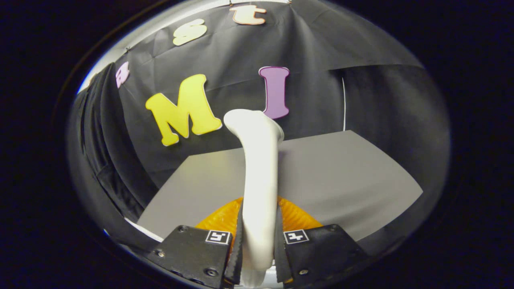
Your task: Iron the clothes twice with a garment steamer, once on the left side and once on the right side.
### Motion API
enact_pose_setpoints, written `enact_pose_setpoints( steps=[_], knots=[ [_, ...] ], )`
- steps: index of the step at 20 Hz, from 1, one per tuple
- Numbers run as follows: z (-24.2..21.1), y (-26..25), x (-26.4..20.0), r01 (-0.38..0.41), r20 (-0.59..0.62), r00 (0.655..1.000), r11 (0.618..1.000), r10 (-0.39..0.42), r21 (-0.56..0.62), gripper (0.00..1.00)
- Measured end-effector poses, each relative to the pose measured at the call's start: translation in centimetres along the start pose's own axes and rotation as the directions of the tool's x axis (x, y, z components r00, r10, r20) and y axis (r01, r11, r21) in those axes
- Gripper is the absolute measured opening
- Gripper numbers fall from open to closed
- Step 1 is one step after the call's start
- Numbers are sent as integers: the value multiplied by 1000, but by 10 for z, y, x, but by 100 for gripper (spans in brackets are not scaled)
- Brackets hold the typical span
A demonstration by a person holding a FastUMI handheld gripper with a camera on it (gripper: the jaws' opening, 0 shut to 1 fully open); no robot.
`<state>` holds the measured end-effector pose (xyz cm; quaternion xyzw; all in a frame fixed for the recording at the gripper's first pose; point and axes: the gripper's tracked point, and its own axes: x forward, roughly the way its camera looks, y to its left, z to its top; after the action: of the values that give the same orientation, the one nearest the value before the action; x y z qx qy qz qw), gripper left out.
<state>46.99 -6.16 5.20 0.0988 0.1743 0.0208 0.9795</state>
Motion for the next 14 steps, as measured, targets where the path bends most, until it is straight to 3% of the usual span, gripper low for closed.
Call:
enact_pose_setpoints(
  steps=[6,14],
  knots=[
    [48,49,-76,-38,143,989,999,33,30,35],
    [121,186,-176,-163,350,923,986,160,-22,35]
  ],
)
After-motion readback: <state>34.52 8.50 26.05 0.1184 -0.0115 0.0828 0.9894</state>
